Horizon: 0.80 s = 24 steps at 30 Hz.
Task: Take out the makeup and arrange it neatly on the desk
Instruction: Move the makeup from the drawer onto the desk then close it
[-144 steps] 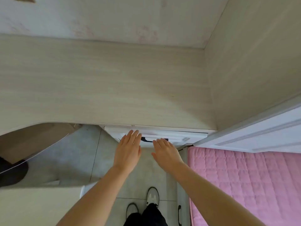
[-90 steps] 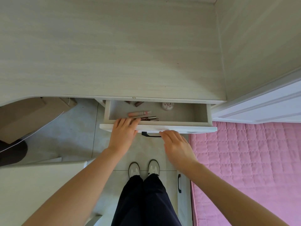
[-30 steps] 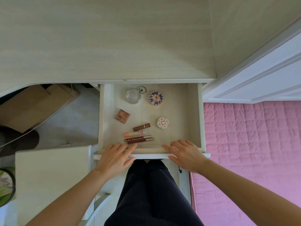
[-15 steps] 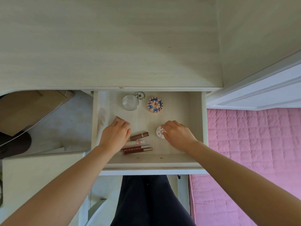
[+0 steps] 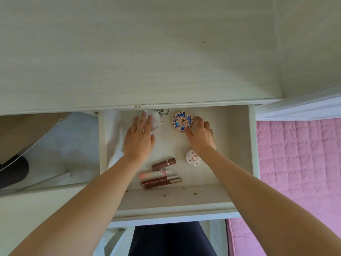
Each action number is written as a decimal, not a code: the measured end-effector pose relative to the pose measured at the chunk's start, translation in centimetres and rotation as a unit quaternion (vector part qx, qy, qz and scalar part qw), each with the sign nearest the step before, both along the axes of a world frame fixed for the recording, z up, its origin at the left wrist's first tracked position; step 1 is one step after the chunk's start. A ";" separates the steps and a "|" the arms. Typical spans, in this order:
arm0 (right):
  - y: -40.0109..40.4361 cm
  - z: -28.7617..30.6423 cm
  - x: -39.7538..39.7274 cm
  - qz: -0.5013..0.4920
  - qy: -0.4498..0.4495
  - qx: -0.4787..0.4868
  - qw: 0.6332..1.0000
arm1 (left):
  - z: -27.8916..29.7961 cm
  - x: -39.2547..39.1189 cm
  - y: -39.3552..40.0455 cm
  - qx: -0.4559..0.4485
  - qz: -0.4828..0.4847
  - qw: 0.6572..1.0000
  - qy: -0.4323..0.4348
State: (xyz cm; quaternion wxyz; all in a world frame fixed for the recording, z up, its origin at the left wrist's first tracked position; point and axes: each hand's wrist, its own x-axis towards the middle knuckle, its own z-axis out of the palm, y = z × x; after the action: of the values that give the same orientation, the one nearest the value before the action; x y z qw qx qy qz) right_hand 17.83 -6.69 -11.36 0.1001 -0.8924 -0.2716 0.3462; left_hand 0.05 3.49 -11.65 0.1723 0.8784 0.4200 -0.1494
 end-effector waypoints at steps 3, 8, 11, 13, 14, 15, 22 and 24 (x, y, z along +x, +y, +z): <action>0.8 -0.7 -0.5 -0.032 -0.003 -0.005 0.999 | -0.1 0.1 -0.2 0.011 0.022 0.999 -0.041; 1.5 -1.3 -1.6 -0.001 -0.044 -0.009 0.999 | -0.3 0.5 -0.8 0.020 0.071 0.995 -0.070; 1.4 -1.3 -2.1 0.015 -0.057 -0.007 0.998 | -0.4 1.1 -1.4 0.001 0.124 0.988 -0.088; 1.2 -1.2 -2.3 0.005 -0.046 0.002 0.999 | -0.4 1.5 -1.6 -0.008 0.158 0.982 -0.099; 1.0 -1.2 -2.5 0.003 -0.041 0.006 0.999 | -0.5 1.7 -1.6 -0.011 0.175 0.979 -0.107; 0.8 -1.1 -2.6 0.006 -0.038 0.010 0.999 | -0.5 1.8 -1.6 -0.014 0.192 0.975 -0.114; -0.5 -1.0 -3.0 0.004 -0.008 0.071 0.997 | -0.8 2.0 -2.3 -0.061 0.251 0.958 -0.122; -0.7 -1.1 -3.1 -0.016 0.016 0.095 0.995 | -0.8 2.3 -2.3 -0.067 0.274 0.950 -0.133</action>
State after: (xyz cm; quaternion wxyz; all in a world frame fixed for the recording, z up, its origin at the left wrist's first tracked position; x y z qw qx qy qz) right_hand 14.69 -7.41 -12.49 0.1945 -0.8774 -0.2879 0.3310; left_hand 2.32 1.18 -12.43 0.3199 0.7276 0.6068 -0.0058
